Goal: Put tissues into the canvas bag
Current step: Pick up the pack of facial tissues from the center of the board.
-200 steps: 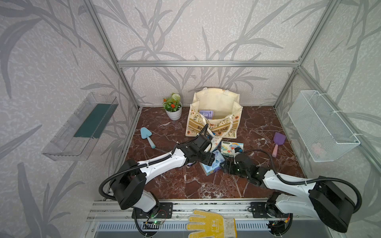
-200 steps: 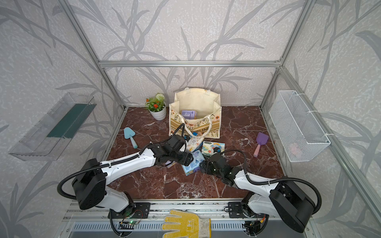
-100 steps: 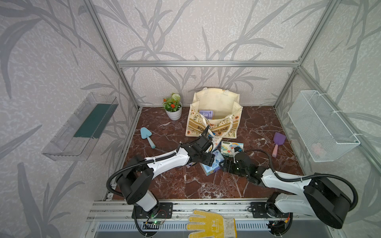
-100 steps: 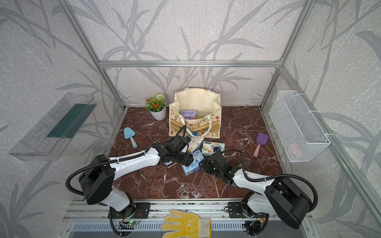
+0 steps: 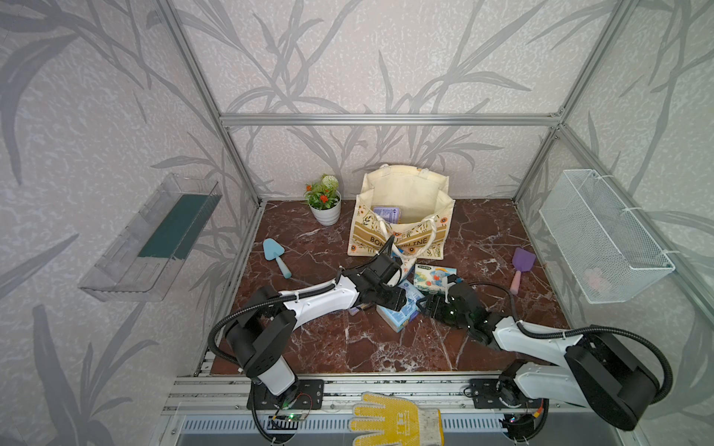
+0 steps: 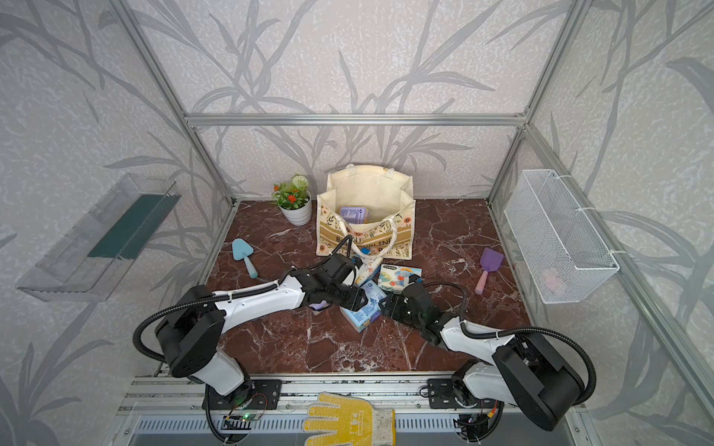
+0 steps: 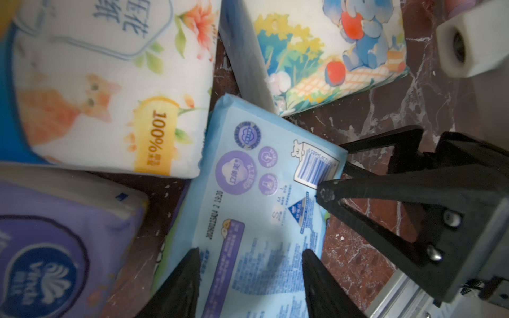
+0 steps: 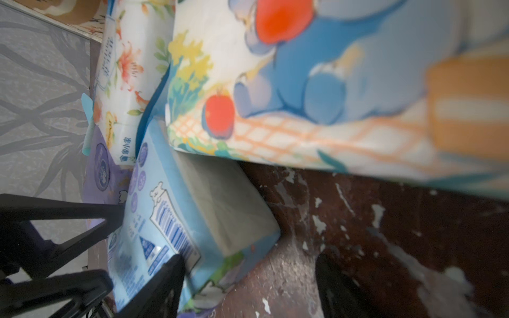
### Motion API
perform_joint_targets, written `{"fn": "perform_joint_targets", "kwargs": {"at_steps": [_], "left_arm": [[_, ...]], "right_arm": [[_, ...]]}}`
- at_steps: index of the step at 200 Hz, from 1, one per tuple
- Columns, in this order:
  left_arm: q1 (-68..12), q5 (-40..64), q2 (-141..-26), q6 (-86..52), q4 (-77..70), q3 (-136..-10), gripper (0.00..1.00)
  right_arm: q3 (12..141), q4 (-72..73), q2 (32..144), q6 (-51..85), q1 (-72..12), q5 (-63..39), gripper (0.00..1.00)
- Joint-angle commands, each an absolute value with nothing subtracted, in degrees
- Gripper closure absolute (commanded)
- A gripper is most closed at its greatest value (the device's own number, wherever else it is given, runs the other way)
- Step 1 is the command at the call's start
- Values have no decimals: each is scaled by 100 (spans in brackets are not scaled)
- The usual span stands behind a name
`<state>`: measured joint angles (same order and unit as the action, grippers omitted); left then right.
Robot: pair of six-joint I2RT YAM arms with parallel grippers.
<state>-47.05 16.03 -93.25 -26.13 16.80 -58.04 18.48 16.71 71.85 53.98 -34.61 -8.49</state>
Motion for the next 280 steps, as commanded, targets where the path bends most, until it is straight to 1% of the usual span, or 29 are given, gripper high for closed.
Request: {"fn": "perform_joint_targets", "kwargs": {"at_steps": [1, 21, 60, 95, 120, 144, 173, 191, 212, 230, 280], "left_arm": [[-4748, 2045, -9239, -2932, 1523, -5809, 44], [-4742, 2000, -9073, -3087, 1519, -5632, 45], [-4667, 1572, -8580, -3104, 1739, -5406, 45], [-4600, 1434, -8654, -3048, 1916, -5458, 44], [-4562, 1320, -8804, -2869, 2013, -5531, 39], [-4528, 1235, -8987, -2727, 2204, -5671, 37], [-4492, 1242, -9053, -2705, 2079, -5660, 34], [-4480, 1418, -9235, -2698, 1965, -5687, 33], [-4466, 1750, -9373, -2776, 1682, -5665, 29], [-4475, 2076, -9428, -2910, 1363, -5566, 26], [-4465, 2575, -9504, -3234, 796, -5365, 18]], "right_arm": [[1875, 1644, 7154, 5444, -3296, -956, 25], [1810, 1727, 7109, 5533, -3124, -1138, 23], [1649, 1694, 6889, 5600, -3136, -1374, 21], [1585, 1496, 6578, 5586, -3322, -1265, 17], [1582, 1556, 6600, 5663, -3547, -1139, 16], [1626, 1883, 6887, 5766, -3753, -1125, 19], [1716, 2065, 7209, 5794, -3832, -1019, 24], [1726, 2118, 7296, 5783, -3832, -941, 24], [1753, 2127, 7330, 5740, -3832, -932, 26], [1712, 2110, 7355, 5744, -3791, -914, 28], [1679, 2147, 7479, 5662, -3536, -1168, 38]]}}
